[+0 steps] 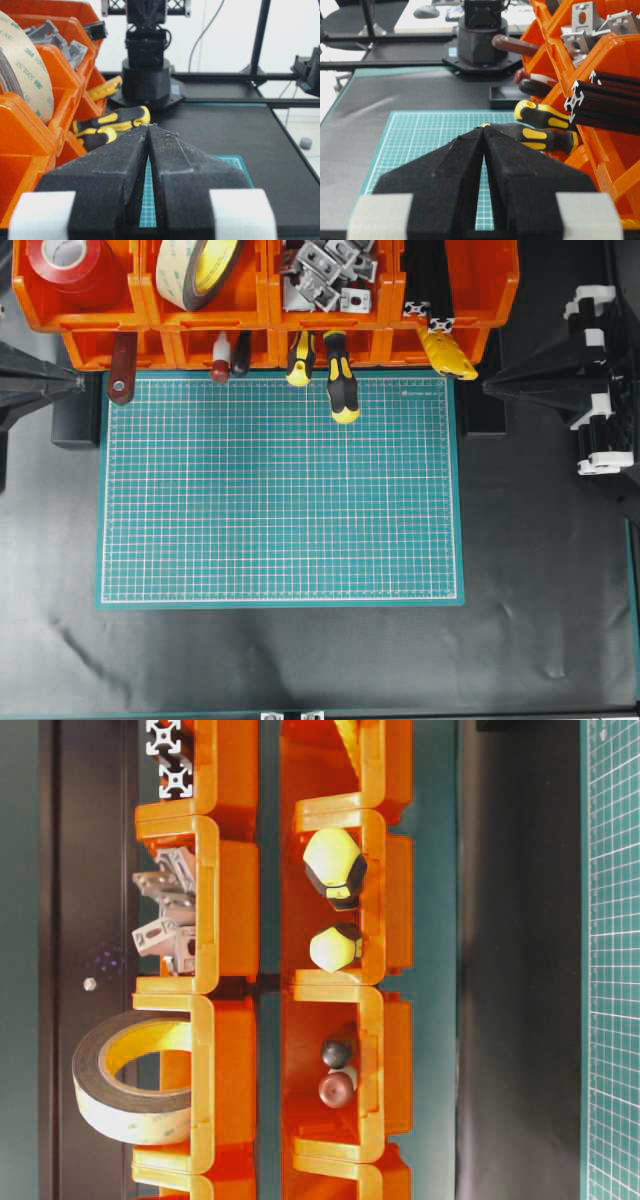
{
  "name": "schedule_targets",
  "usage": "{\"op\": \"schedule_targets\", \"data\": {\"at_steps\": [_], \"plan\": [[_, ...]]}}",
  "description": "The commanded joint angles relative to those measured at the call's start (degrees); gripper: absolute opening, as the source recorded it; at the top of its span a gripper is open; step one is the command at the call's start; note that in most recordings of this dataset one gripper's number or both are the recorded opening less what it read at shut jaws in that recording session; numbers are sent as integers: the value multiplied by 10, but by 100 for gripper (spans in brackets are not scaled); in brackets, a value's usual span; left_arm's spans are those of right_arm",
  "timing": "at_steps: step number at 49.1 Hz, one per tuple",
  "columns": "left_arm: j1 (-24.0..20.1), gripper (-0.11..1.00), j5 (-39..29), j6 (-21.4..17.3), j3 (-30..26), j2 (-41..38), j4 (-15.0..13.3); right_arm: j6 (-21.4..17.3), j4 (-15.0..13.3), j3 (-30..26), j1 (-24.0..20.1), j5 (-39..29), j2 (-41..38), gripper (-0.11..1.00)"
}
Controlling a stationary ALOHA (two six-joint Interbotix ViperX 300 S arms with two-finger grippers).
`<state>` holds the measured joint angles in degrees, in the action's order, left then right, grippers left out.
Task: Pick corner brachets from container rack with right arm.
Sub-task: 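Move the right gripper up to the bin of silver corner brackets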
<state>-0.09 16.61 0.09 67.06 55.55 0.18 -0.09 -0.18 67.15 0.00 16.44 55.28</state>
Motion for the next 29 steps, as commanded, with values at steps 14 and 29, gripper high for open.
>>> {"op": "schedule_targets", "data": {"at_steps": [14, 29], "plan": [[5, 0, -181, 10, -67, 41, 19, -57, 16, -88, 2, -171, 0, 0], [8, 0, -255, 14, -90, 42, 19, -68, 15, -344, 3, -515, -78, 0]]}}
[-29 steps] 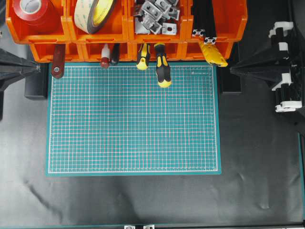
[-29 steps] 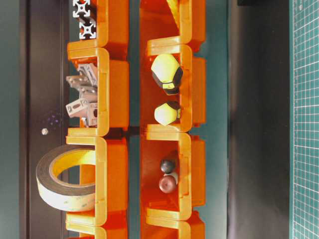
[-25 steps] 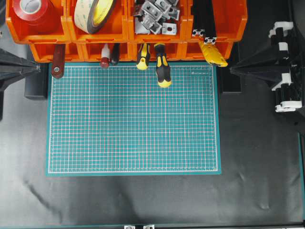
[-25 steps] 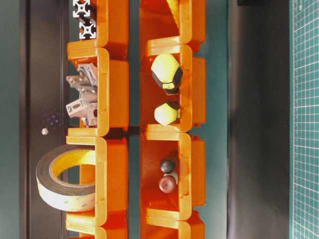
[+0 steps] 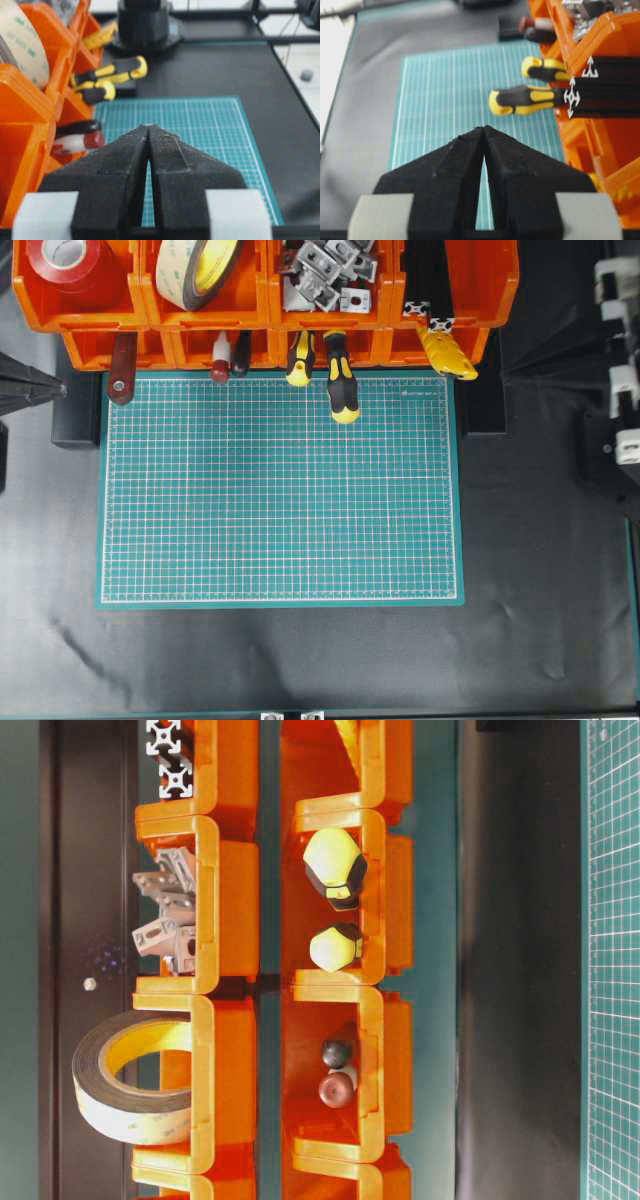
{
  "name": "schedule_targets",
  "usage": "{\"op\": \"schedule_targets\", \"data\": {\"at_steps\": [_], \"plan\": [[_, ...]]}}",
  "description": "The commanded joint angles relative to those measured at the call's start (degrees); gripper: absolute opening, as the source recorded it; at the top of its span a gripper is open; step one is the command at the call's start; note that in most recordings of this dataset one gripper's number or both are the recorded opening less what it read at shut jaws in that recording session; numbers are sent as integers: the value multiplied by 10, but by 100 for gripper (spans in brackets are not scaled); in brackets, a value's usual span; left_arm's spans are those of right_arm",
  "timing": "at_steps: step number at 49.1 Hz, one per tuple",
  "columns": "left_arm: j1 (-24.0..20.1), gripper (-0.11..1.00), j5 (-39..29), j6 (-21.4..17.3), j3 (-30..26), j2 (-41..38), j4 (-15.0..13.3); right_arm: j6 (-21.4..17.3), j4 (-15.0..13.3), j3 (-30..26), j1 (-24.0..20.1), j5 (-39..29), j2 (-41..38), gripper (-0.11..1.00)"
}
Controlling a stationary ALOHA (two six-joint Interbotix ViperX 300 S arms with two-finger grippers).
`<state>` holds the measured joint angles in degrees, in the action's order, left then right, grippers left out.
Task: Pick corner brachets from container rack with right arm.
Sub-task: 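Move the right gripper up to the bin of silver corner brackets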
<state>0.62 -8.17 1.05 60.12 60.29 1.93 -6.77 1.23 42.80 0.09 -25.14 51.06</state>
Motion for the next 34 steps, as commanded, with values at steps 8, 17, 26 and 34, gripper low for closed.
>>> {"op": "schedule_targets", "data": {"at_steps": [8, 17, 26, 34], "plan": [[0, 0, -14, 25, -20, -11, 2, 1, -5, -272, 13, -308, -139, 0], [1, 0, -16, 37, -20, -12, 2, 4, -28, -420, 29, -455, -245, 0], [1, 0, -23, 36, -20, -12, 3, 14, -54, -503, 47, -526, -330, 0], [2, 0, -29, 37, -20, -10, 3, 62, -55, -544, 63, -541, -393, 0]]}}
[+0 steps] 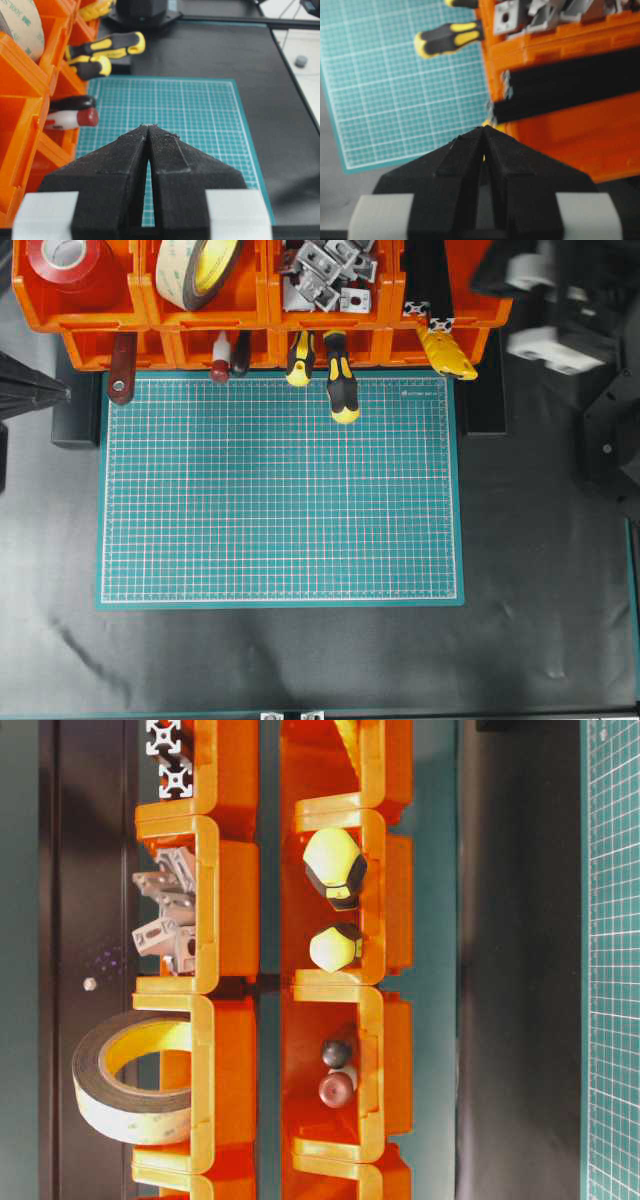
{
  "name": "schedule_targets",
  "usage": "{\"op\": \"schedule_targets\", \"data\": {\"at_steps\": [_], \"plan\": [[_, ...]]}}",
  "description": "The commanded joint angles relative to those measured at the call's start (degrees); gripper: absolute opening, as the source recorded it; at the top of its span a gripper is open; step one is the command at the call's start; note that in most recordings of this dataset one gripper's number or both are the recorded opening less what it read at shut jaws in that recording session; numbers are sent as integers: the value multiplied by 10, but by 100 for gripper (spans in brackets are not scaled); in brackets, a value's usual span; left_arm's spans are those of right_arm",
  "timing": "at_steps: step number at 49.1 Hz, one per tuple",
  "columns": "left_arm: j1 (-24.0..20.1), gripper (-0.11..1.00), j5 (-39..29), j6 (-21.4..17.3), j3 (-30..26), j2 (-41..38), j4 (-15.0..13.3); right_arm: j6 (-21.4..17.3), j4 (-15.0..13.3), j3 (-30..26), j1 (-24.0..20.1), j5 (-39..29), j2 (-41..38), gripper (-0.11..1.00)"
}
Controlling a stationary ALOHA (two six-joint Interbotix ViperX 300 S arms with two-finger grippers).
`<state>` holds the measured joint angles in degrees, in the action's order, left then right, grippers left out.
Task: Pick corner brachets from container rack with right arm.
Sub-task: 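Move the right gripper up to the bin of silver corner brackets, then lower the open right gripper into the bin and close on a bracket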
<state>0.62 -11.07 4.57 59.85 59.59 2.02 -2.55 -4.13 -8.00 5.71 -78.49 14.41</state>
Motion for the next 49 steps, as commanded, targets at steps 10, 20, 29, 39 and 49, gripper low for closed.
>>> {"op": "schedule_targets", "data": {"at_steps": [10, 20, 29, 39, 49], "plan": [[7, 0, -1, 3, -18, -1, 2, 69, -3, -83, 22, -6, -79, 0], [7, 0, -1, 3, -19, 4, 2, 79, -3, -108, 39, -6, -125, 40], [7, 0, -6, 4, -18, 4, 3, 95, -14, -120, 40, -1, -156, 84], [8, 0, -8, 4, -19, 6, 2, 96, -19, -122, 47, 4, -174, 85], [7, 0, -8, 5, -19, 7, 2, 86, -20, -119, 58, 22, -180, 85]]}}
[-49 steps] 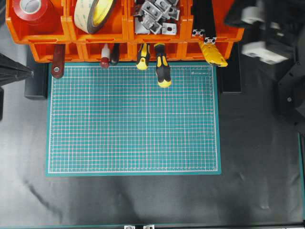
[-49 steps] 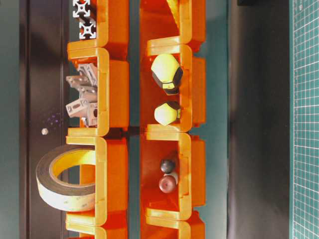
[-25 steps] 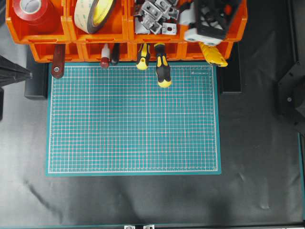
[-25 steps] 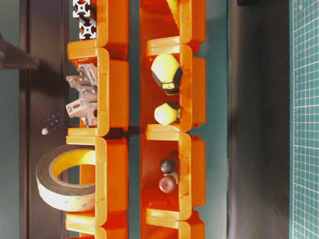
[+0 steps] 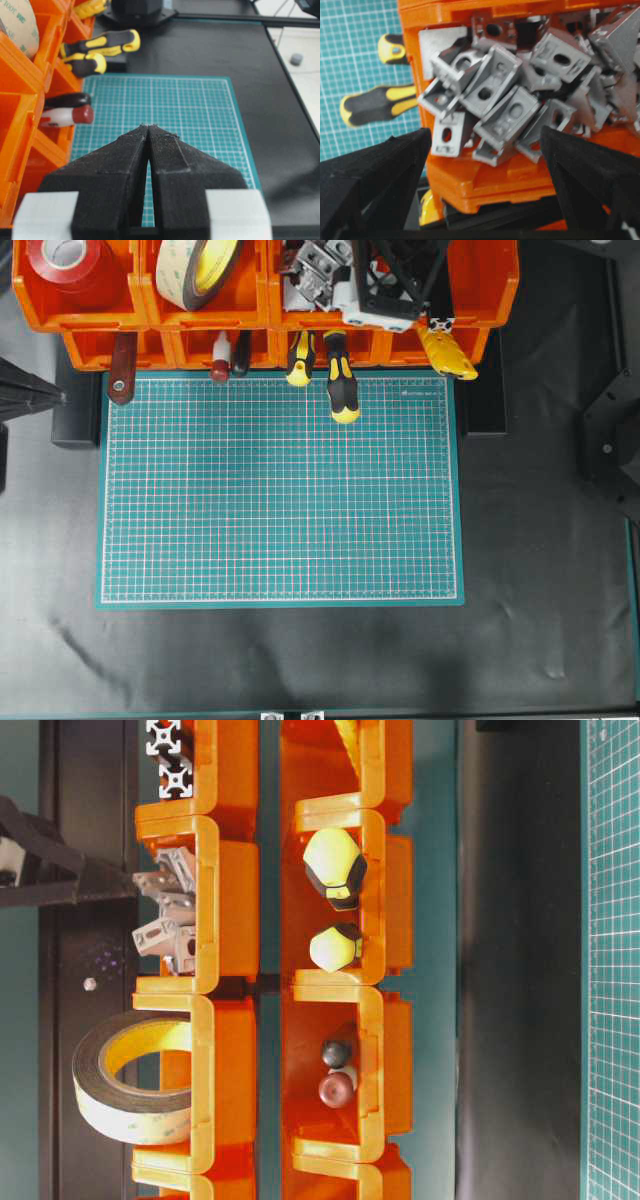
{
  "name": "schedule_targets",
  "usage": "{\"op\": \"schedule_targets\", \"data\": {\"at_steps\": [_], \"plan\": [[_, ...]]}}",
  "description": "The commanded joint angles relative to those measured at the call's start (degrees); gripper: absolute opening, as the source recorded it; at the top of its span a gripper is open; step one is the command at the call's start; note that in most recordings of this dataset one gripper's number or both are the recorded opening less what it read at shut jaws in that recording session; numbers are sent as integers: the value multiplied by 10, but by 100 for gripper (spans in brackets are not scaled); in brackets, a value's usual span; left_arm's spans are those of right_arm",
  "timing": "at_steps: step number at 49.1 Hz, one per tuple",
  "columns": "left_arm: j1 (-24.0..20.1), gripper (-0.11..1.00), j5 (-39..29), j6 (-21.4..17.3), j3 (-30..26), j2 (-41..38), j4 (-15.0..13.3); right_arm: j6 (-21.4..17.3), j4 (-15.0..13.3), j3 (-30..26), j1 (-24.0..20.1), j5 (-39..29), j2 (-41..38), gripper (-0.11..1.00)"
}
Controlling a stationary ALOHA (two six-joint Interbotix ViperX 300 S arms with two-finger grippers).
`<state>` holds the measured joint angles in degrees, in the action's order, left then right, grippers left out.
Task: Pick corner brachets from container rack with right arm.
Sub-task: 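Lower the open right gripper into the bin and close on a bracket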
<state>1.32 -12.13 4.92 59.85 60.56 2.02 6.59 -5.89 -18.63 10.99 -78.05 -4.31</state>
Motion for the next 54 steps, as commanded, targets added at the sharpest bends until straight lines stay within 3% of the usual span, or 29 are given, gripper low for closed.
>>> {"op": "schedule_targets", "data": {"at_steps": [1, 27, 44, 49, 54], "plan": [[1, 0, 3, 2, -19, -3, 2, -9, -3, -12, 6, 20, 6, 85], [1, 0, 3, 1, -18, -3, 2, -54, -6, 81, 33, 82, 4, 85], [-2, 0, 4, 1, -18, -3, 2, -54, -9, 84, 43, 108, 4, 83], [-1, 0, 3, 1, -18, -2, 2, -55, -9, 83, 41, 102, 5, 74], [-2, 1, 3, 2, -18, -3, 2, -57, -10, 76, 39, 90, 5, 51]]}}
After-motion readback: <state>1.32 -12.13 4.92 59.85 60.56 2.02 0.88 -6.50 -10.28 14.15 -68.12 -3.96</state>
